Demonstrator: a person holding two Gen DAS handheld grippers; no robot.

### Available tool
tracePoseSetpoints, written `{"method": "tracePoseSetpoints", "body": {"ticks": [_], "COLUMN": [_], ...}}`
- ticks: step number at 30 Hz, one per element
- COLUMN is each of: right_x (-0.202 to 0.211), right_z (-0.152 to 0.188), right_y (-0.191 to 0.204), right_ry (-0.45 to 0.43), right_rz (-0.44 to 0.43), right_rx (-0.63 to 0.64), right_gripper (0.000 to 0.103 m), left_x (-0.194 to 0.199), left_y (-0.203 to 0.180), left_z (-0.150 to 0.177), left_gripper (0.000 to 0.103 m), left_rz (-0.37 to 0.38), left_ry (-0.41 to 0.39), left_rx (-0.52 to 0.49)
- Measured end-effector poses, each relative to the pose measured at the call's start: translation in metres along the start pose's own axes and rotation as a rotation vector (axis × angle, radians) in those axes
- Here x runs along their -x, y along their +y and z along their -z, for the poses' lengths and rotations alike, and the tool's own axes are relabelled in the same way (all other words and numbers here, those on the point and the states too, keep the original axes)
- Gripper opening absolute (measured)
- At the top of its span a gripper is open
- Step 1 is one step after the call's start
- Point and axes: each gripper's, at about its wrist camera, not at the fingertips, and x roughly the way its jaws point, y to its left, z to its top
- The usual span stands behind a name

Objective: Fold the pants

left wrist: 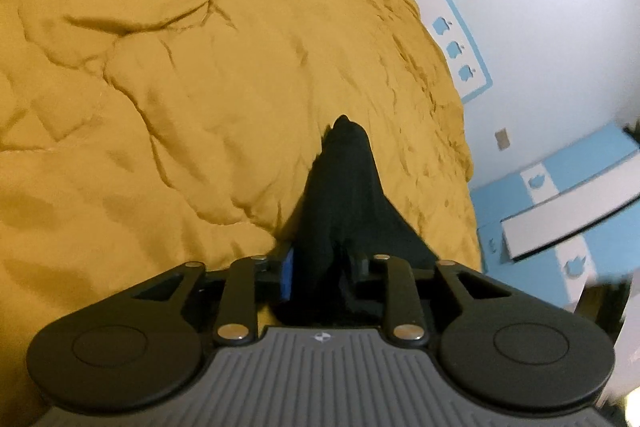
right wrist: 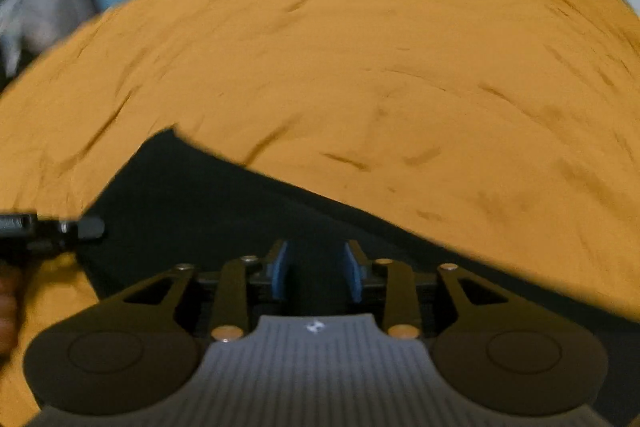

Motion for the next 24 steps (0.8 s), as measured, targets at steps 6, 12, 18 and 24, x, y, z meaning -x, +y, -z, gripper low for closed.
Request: {"method": "tracePoseSetpoints", "body": {"ticks": [6,12,18,24], "right_x": [-0.011,0.009,0.016,0.109], "right_z": [0.046,0.05,0.073,0.113], "right_y": [-0.005,0.006,0.006,-0.052], "right_ry": [0.034,-0.015,0.057,-0.103], "right_rz": [0.031,-0.019,0.031,0.09], "right_rx": [-0.099,-0.1,-0.003,-0.199], "right_gripper": [0.037,0.036,0.033,0.036], "left_x": [-0.008,0.007,-0.006,0.02], "left_y": [-0.016,-0.027,-0.008,-0.03], "left_z": [-0.01,-0.014,-0.008,-0.006], "left_gripper": [0.009,0.009,0.019,0.033], "left_rz": [0.035,-0.08,-0.133,-0.26], "left_ry": [0.041,0.011,0.045,-0.047], "left_rx": [0.011,-0.039,-0.012,-0.052]}}
